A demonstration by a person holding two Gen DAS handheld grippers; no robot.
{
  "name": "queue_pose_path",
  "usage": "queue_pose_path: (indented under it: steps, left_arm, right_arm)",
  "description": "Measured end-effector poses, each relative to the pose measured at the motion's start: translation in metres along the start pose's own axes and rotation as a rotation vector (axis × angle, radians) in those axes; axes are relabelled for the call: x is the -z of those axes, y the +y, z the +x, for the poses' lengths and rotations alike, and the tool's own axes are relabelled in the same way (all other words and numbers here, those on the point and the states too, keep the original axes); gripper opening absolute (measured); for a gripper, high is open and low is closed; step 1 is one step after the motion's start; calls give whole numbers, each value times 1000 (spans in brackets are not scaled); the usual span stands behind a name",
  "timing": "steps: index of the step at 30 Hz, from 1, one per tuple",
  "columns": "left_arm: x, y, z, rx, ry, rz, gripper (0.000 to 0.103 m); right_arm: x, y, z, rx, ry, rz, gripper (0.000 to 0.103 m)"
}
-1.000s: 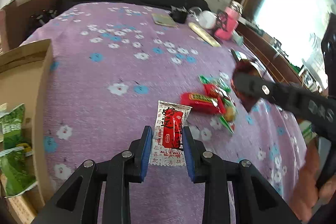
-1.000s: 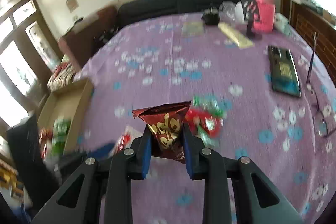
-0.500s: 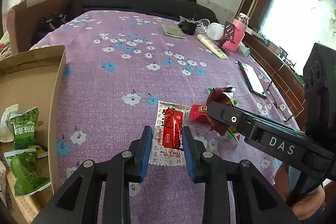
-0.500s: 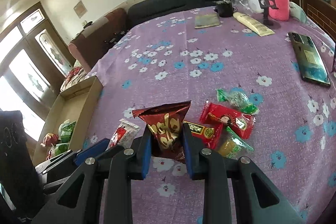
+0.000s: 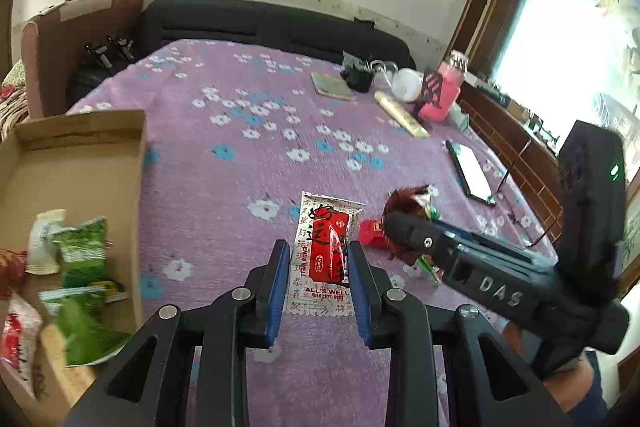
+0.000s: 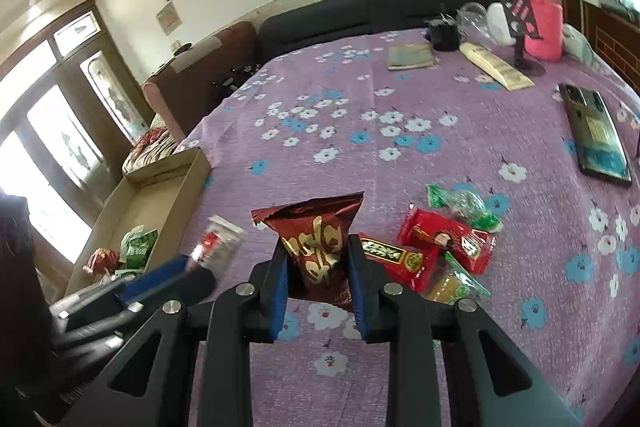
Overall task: Organize snacks
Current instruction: 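Carry both packets into the cardboard tray and open both grippers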
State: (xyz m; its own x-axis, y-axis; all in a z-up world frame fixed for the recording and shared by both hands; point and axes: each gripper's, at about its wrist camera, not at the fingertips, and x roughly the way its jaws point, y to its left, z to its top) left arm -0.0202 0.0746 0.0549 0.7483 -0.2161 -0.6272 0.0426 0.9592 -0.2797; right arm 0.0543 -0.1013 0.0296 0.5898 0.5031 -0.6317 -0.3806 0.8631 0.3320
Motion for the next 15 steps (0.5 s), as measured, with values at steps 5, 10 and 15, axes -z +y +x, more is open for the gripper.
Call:
queue_pose_path:
  steps: [5,10,15]
  left_arm:
    - [-6,20,-30,-25,-61,-23,30]
    - [-4,52,-58,-69,-102,-65,30]
    - [4,85,-82,-128,-138,-104,30]
  right_arm:
    - [0,10,-3,-26,4,-6,26]
    - [3,33,-8,-91,30,-18,26]
    - [9,75,-12,-185,64,-59,26]
